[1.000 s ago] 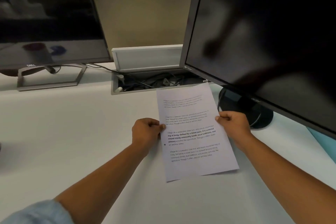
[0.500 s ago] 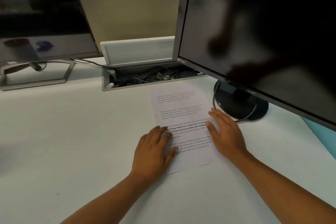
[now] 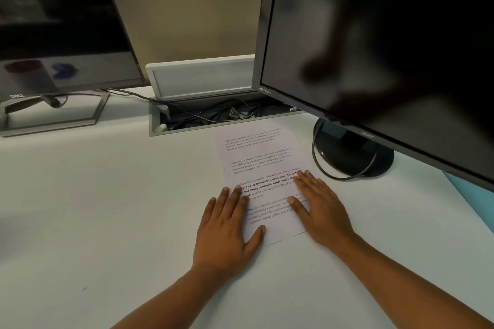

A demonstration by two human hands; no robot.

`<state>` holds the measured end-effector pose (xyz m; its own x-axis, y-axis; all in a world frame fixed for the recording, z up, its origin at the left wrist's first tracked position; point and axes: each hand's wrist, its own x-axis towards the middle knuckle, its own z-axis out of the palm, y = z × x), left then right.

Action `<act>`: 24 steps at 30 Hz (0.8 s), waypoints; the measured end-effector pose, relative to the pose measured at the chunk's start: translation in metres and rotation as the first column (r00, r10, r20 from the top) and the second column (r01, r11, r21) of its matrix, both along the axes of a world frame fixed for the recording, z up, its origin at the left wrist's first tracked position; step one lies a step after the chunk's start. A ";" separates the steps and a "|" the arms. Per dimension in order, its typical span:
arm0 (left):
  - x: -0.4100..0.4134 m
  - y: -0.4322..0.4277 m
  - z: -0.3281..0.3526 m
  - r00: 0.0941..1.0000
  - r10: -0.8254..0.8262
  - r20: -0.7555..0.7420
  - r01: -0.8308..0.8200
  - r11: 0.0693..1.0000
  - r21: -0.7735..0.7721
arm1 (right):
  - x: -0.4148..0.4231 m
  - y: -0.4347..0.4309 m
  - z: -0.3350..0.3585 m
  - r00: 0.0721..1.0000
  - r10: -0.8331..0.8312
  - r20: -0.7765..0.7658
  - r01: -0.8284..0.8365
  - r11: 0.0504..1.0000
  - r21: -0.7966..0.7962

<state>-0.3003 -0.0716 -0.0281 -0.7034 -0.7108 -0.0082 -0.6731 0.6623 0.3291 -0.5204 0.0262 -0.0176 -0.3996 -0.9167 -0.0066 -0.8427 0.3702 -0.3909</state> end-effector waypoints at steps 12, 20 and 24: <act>0.000 0.001 0.003 0.999 0.013 -0.053 -0.013 1.000 -0.001 | 0.003 0.001 -0.001 1.000 -0.017 0.006 0.018 0.996 -0.089; 0.045 0.021 0.022 0.985 -0.071 -0.157 0.070 0.997 -0.012 | 0.047 0.035 0.000 0.997 -0.020 0.069 0.035 0.976 -0.215; 0.115 0.050 0.026 0.970 -0.018 -0.241 0.007 0.999 -0.046 | 0.095 0.060 -0.003 0.990 0.137 0.033 -0.127 0.970 -0.206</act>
